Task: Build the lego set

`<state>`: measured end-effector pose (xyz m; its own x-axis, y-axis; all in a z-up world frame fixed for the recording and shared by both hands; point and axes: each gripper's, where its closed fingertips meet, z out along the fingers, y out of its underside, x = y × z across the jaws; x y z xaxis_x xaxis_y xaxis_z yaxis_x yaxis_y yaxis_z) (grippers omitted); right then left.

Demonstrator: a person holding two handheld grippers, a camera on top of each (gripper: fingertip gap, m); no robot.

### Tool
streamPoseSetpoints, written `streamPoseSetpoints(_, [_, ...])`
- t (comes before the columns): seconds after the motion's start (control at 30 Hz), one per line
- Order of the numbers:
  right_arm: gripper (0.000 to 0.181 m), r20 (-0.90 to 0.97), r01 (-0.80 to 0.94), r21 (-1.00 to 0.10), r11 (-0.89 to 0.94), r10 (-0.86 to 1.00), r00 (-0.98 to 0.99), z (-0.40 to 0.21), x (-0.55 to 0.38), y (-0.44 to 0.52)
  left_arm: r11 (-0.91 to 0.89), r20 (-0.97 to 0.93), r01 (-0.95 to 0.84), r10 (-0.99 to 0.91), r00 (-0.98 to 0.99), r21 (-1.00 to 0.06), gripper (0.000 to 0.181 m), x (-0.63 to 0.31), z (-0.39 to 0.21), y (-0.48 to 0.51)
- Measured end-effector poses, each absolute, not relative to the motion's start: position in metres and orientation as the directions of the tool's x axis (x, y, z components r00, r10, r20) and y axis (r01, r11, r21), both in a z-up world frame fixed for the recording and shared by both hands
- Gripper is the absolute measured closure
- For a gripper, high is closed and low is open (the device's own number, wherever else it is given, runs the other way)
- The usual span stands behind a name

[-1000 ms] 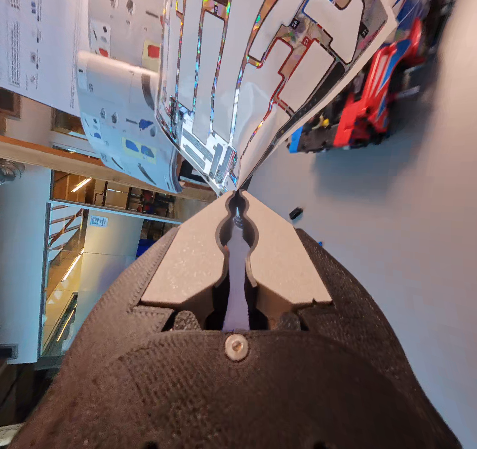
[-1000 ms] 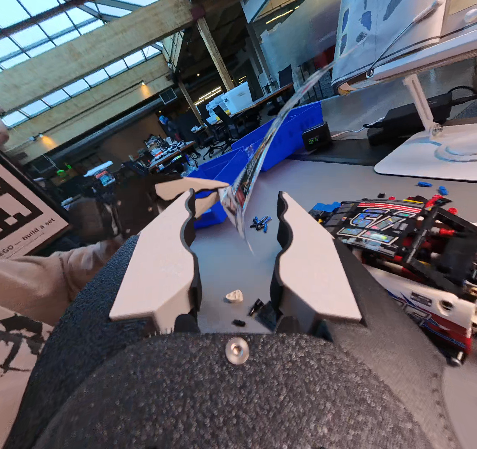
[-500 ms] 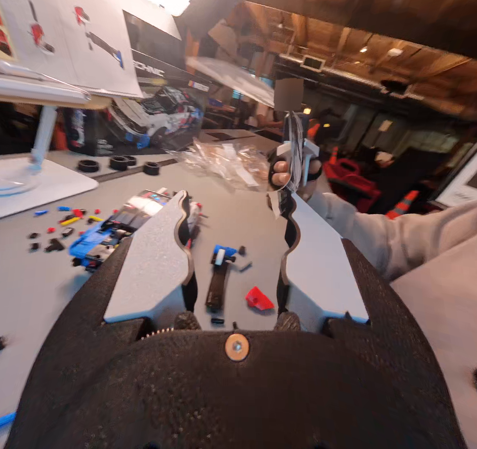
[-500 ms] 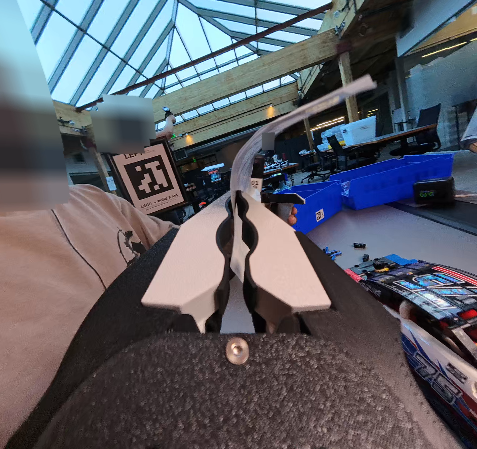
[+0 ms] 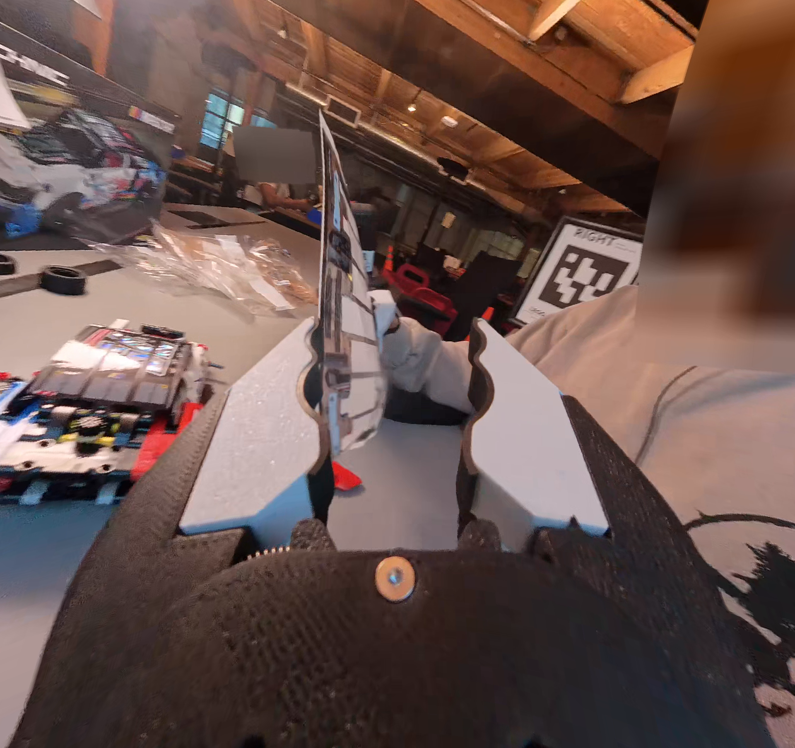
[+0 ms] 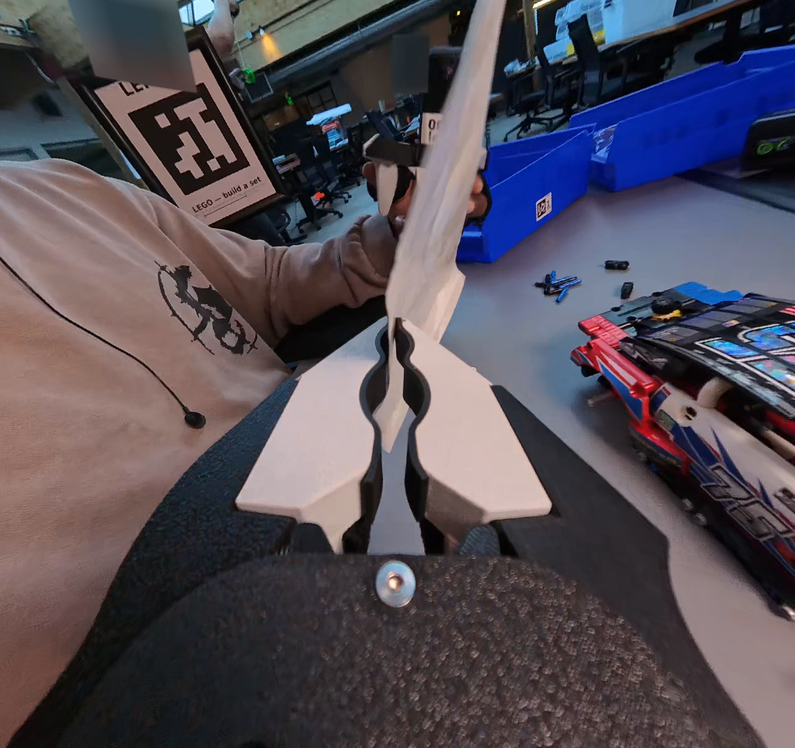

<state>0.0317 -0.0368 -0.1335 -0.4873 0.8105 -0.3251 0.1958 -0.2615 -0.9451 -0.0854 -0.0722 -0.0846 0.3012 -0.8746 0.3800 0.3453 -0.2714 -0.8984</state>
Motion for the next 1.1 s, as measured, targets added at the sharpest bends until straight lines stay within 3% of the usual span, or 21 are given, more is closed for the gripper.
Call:
streamPoseSetpoints(0.1, [0.181, -0.368, 0.258, -0.928, -0.269, 0.775, -0.514, -0.139, 0.026, -0.054, -0.258, 0.339, 0.246, -0.859, 0.385, -0.934, 0.114, -0.075, -0.099, -0.068])
streamPoseSetpoints(0.23, [0.181, -0.394, 0.305, -0.916, -0.260, 0.725, -0.565, -0.143, 0.023, -0.077, -0.326, 0.375, 0.196, -0.868, 0.325, -0.925, 0.115, -0.045, -0.120, -0.069])
streamPoseSetpoints(0.33, [0.181, -0.393, 0.309, -0.917, -0.254, 0.711, -0.583, -0.143, 0.024, -0.083, -0.381, 0.428, 0.204, -0.852, 0.302, -0.902, 0.134, -0.036, -0.130, -0.064])
streamPoseSetpoints(0.5, [0.181, -0.370, 0.300, -0.926, -0.231, 0.715, -0.593, -0.143, 0.030, -0.083, -0.375, 0.447, 0.247, -0.797, 0.406, -0.893, 0.131, -0.056, -0.138, -0.045])
streamPoseSetpoints(0.73, [0.181, -0.352, 0.295, -0.933, -0.209, 0.709, -0.611, -0.143, 0.034, -0.086, -0.453, 0.547, 0.330, -0.783, 0.298, -0.828, 0.122, -0.062, -0.136, -0.047])
streamPoseSetpoints(0.8, [0.181, -0.349, 0.299, -0.933, -0.202, 0.711, -0.611, -0.145, 0.035, -0.088, -0.456, 0.540, 0.327, -0.806, 0.242, -0.828, 0.130, -0.055, -0.131, -0.055])
streamPoseSetpoints(0.93, [0.181, -0.348, 0.296, -0.933, -0.205, 0.723, -0.597, -0.146, 0.034, -0.084, -0.399, 0.471, 0.290, -0.846, 0.249, -0.870, 0.177, -0.044, -0.127, -0.063])
streamPoseSetpoints(1.1, [0.173, -0.297, 0.093, -0.953, -0.288, 0.830, -0.472, -0.118, 0.025, -0.047, -0.376, 0.486, 0.333, -0.795, 0.363, -0.864, 0.181, -0.059, -0.128, -0.046])
